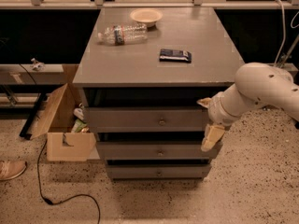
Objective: Open top drawer
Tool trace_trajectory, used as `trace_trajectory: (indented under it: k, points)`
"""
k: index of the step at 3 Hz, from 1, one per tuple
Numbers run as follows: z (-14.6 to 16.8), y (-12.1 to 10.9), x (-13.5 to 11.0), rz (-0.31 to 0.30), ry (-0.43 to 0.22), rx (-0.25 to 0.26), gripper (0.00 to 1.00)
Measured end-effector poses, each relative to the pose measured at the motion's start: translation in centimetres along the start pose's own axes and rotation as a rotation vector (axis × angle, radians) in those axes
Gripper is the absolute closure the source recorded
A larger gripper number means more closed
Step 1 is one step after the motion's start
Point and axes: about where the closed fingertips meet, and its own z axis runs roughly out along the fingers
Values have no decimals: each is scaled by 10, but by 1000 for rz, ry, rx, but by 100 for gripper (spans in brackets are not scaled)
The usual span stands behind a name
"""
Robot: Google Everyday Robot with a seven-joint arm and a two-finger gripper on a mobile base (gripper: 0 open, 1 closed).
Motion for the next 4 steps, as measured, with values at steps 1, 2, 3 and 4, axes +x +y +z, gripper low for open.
trace_trajectory:
  k: [1,2,3,4]
  points:
    - [12,-19,-1,-52,10,17,0]
    - [33,-39,-1,-92,39,11,0]
    - [46,-50,0,-100,47,1,0]
    - [58,-54,3,-97,50,-15,19]
